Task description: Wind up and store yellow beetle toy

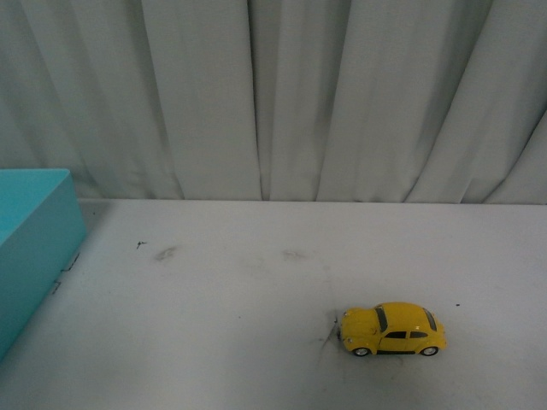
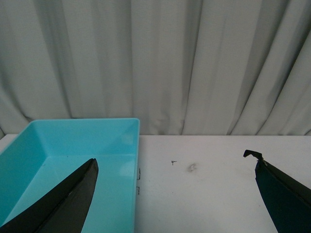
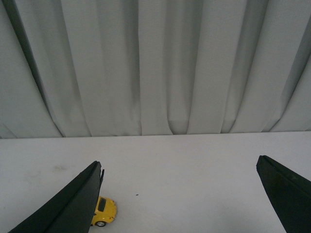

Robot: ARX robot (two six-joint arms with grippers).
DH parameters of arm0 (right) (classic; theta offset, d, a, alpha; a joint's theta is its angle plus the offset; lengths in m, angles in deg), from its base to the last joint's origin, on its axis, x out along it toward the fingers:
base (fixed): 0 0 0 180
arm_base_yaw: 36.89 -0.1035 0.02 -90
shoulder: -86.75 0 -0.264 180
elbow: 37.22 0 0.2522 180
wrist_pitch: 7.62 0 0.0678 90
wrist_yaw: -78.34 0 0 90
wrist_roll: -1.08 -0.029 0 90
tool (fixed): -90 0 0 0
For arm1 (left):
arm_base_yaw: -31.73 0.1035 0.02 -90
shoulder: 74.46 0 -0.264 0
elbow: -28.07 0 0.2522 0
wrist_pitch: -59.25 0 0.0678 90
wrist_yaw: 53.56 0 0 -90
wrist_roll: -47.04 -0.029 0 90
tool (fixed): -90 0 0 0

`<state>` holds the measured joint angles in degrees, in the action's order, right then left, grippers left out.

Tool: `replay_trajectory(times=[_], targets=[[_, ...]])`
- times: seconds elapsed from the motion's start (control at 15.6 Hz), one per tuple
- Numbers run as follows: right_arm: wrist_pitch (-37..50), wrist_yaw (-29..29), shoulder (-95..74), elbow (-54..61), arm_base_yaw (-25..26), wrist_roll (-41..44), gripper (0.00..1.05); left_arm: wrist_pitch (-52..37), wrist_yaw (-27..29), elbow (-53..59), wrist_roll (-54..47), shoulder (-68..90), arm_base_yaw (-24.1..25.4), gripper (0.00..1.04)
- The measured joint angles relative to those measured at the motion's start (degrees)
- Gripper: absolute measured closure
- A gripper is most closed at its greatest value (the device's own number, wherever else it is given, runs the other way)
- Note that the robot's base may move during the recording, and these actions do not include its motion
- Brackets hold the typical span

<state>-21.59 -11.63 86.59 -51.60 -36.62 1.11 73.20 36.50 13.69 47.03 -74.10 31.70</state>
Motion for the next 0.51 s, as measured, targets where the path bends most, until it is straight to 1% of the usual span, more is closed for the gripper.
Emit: replay_trajectory(times=[0.19, 0.26, 0.32, 0.39, 0.45, 0.51], targets=[[0.00, -0.02, 0.00, 0.00, 0.00, 0.00, 0.06, 0.00, 0.00, 0.00, 0.00, 0.00, 0.00, 0.07], [-0.94, -0.90, -0.24, -0.11, 0.24, -0.20, 0.06, 0.00, -0.02, 0.00, 0.00, 0.00, 0.00, 0.07], [-1.95, -12.55, -9.46, -2.45, 6.34, -3.61, 0.06, -0.02, -0.04, 0.00, 0.00, 0.00, 0.00, 0.07], [9.31, -18.73, -24.30, -4.94, 13.09, -5.53, 0.06, 0.00, -0.02, 0.00, 0.00, 0.00, 0.00, 0.07], [21.57, -20.65, -38.12, -9.35, 15.32, -6.54, 0.06, 0.00, -0.02, 0.00, 0.00, 0.00, 0.00, 0.07], [32.35, -20.31, -52.17, -16.66, 15.45, -6.69, 0.06, 0.00, -0.02, 0.00, 0.00, 0.00, 0.00, 0.07]])
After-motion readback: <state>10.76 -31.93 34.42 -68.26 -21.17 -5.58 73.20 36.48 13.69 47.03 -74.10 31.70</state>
